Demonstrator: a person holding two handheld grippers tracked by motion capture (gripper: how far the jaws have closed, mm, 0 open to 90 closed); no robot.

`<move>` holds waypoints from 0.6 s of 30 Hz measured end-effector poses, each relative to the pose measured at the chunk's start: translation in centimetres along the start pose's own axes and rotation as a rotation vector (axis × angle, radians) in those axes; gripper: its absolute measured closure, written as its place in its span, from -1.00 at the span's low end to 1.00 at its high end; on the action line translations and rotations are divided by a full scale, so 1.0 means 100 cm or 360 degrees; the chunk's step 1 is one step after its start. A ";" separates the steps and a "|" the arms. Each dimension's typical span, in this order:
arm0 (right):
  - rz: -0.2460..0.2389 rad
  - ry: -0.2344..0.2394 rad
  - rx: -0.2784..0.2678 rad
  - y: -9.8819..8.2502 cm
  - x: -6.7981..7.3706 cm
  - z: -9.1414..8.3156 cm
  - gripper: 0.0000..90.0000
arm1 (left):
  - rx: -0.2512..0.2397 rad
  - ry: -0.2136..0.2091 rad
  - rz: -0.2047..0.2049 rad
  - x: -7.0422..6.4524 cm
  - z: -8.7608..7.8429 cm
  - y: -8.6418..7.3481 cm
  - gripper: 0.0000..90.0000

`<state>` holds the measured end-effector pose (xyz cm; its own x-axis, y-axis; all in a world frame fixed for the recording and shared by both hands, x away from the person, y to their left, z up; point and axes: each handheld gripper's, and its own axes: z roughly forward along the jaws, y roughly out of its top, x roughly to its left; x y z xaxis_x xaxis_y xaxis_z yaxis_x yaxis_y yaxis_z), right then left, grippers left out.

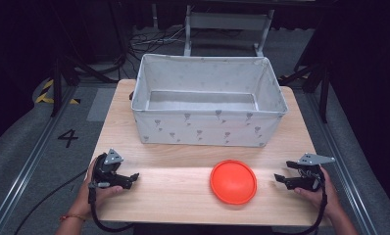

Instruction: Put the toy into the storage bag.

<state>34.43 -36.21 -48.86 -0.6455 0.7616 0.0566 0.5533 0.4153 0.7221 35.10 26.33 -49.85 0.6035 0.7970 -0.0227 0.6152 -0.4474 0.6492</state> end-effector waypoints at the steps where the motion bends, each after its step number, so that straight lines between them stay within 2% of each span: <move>1: -0.0014 0.0033 -0.0003 0.005 0.002 -0.001 -0.51 | -0.0001 0.0001 -0.0001 0.000 0.000 0.000 -0.99; 2: -0.0031 0.0065 -0.0011 0.011 0.004 -0.002 -0.54 | -0.0002 0.0006 -0.0001 0.000 0.000 0.000 -0.99; 5: -0.0072 0.0097 0.0012 0.027 0.011 0.000 -0.56 | -0.0003 0.0006 -0.0001 0.000 0.000 0.000 -0.99; 7: -0.0100 0.0163 0.0042 0.037 0.016 0.006 -0.57 | -0.0002 0.0006 -0.0001 0.000 0.000 0.000 -0.99; 8: -0.0112 0.0163 0.0054 0.041 0.018 0.008 -0.57 | -0.0004 0.0007 0.0004 0.000 0.000 0.000 -0.99; 9: -0.0131 0.0174 0.0071 0.045 0.022 0.012 -0.57 | -0.0004 0.0004 0.0007 0.000 0.000 0.000 -0.99; 10: -0.0148 0.0216 0.0097 0.050 0.026 0.017 -0.57 | -0.0004 0.0003 0.0008 0.000 0.000 0.000 -0.99; 14: -0.0161 0.0329 0.0126 0.064 0.038 0.035 -0.57 | -0.0004 0.0004 0.0009 0.000 0.000 0.000 -0.99; 18: -0.0225 0.0382 0.0203 0.074 0.054 0.054 -0.54 | -0.0004 0.0004 0.0009 0.000 0.000 0.000 -0.99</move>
<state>37.88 -26.37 -46.95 -0.8184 0.5589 0.1336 0.5007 0.5796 0.6429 35.09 26.37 -49.85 0.6057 0.7955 -0.0173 0.6107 -0.4508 0.6510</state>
